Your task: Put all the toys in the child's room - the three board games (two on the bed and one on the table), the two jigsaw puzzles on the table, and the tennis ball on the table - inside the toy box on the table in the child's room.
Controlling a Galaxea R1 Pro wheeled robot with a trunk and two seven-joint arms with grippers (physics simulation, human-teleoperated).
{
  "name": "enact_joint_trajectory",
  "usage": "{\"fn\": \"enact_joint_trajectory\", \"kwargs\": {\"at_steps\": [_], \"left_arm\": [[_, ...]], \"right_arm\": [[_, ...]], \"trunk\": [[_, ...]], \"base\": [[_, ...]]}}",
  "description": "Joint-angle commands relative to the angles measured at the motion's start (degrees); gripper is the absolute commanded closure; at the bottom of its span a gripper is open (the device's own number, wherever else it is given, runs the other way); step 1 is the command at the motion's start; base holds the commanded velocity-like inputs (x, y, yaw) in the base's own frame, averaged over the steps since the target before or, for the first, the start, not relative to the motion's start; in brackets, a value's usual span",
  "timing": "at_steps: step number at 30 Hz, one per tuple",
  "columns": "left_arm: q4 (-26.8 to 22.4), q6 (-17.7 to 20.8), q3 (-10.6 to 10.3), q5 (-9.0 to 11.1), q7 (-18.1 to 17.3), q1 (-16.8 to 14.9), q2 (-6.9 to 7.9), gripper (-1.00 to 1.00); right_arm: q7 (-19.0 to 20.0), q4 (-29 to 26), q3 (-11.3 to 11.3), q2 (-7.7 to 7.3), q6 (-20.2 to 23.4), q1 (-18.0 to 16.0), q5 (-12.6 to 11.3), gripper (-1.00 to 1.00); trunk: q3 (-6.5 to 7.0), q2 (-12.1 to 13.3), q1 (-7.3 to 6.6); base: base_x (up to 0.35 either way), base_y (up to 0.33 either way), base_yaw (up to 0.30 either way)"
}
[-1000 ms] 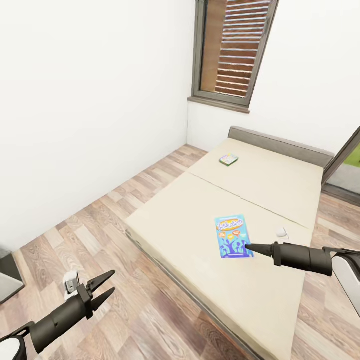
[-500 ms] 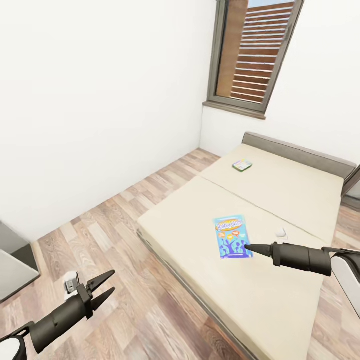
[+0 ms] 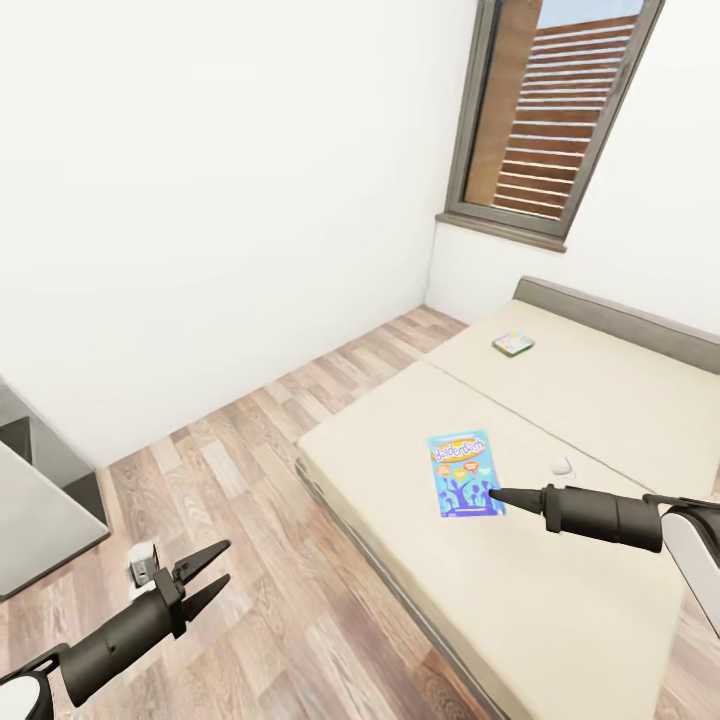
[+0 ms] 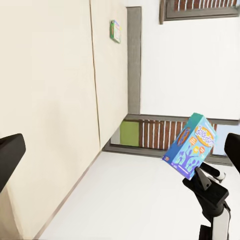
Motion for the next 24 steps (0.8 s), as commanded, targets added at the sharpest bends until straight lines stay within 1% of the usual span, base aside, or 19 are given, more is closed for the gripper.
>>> {"fn": "enact_joint_trajectory", "kwargs": {"at_steps": [1, 24], "left_arm": [[0.0, 0.2, 0.1, 0.0, -0.1, 0.0, 0.0, -1.0], [0.0, 0.2, 0.0, 0.0, 0.1, -0.1, 0.0, -1.0]], "right_arm": [[0.4, 0.0, 0.0, 0.0, 0.3, 0.0, -0.1, 1.0], [0.3, 0.0, 0.2, 0.18, 0.3, 0.0, -0.1, 1.0]], "trunk": [[0.0, -0.1, 0.03], [1.86, -0.1, 0.03]], "base": [[0.0, 0.0, 0.192], [0.0, 0.0, 0.192]]}}
